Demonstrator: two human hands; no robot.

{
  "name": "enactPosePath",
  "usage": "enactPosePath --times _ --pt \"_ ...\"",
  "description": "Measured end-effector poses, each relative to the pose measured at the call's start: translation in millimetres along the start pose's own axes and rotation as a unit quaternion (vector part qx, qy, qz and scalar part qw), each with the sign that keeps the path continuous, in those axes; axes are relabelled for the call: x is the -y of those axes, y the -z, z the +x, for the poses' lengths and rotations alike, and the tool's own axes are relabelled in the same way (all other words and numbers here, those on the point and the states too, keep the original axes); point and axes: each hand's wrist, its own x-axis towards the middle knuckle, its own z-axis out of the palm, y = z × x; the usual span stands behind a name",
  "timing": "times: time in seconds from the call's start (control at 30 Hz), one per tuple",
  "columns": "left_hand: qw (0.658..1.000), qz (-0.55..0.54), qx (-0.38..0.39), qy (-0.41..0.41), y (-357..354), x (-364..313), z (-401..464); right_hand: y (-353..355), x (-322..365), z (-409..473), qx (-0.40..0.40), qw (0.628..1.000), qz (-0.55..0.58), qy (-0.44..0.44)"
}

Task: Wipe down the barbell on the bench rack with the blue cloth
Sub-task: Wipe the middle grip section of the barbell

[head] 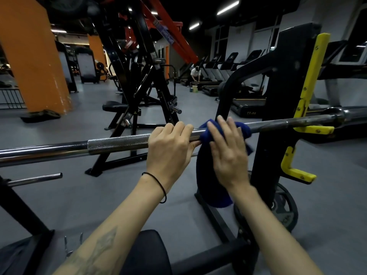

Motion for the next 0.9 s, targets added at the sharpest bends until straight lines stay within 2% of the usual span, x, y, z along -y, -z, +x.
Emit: enactPosePath --times 0.03,0.1,0.17,0.2,0.23,0.3,0.37,0.4,0.43,0.53,0.6,0.67,0.73,0.8,0.83,0.9 --pt "1.0 0.008 0.007 -0.006 0.6 0.7 0.0 5.1 -16.0 1.5 -0.002 1.0 -0.016 -0.006" --pt "0.999 0.029 0.02 -0.02 1.0 3.0 0.8 8.0 -31.8 5.3 -0.04 0.994 -0.007 -0.104" --pt "0.998 0.033 0.039 -0.038 1.6 5.6 4.9 -2.8 -10.7 10.2 -0.081 0.972 0.041 -0.217" --pt "0.997 0.034 0.051 -0.052 2.8 7.1 7.9 -8.8 6.6 11.9 -0.087 0.966 0.058 -0.235" --pt "0.996 0.033 0.063 -0.062 4.4 8.6 10.7 -13.3 20.4 11.1 -0.081 0.97 0.069 -0.217" --pt "0.993 0.026 0.088 -0.073 10.7 10.4 16.4 -13.2 27.8 5.5 -0.036 0.992 0.059 -0.104" --pt "0.991 0.011 0.114 -0.067 19.7 9.4 23.0 0.3 4.4 6.6 0.003 1.0 0.021 0.001" --pt "0.99 0.003 0.133 -0.051 22.8 9.1 27.4 6.2 -12.2 7.5 0.014 1.0 -0.001 0.014" --pt "0.987 -0.007 0.16 -0.028 24.9 9.7 33.1 10.8 -28.1 9.1 0.014 1.0 -0.018 -0.006" --pt "0.974 -0.017 0.225 0.003 28.5 10.2 44.3 12.2 -46.3 15.0 -0.049 0.986 0.001 -0.16" --pt "0.978 0.005 0.207 -0.002 25.2 6.6 39.1 -0.2 -20.8 19.7 -0.089 0.966 0.039 -0.241" --pt "0.988 0.031 0.151 -0.021 20.3 2.7 27.8 -9.7 9.8 17.5 -0.079 0.974 0.059 -0.204" --pt "0.991 0.034 0.118 -0.043 15.6 1.2 19.2 -7.0 16.0 7.8 -0.031 0.995 0.038 -0.087" --pt "0.991 0.029 0.105 -0.076 11.9 2.1 11.7 7.4 -10.1 7.4 0.009 1.0 0.003 0.005" --pt "0.99 0.022 0.102 -0.09 11.6 2.0 8.5 13.9 -26.1 7.3 0.017 1.0 -0.019 0.011" --pt "0.989 0.008 0.107 -0.103 12.8 1.4 5.4 22.4 -52.2 7.5 -0.001 0.998 -0.037 -0.054"
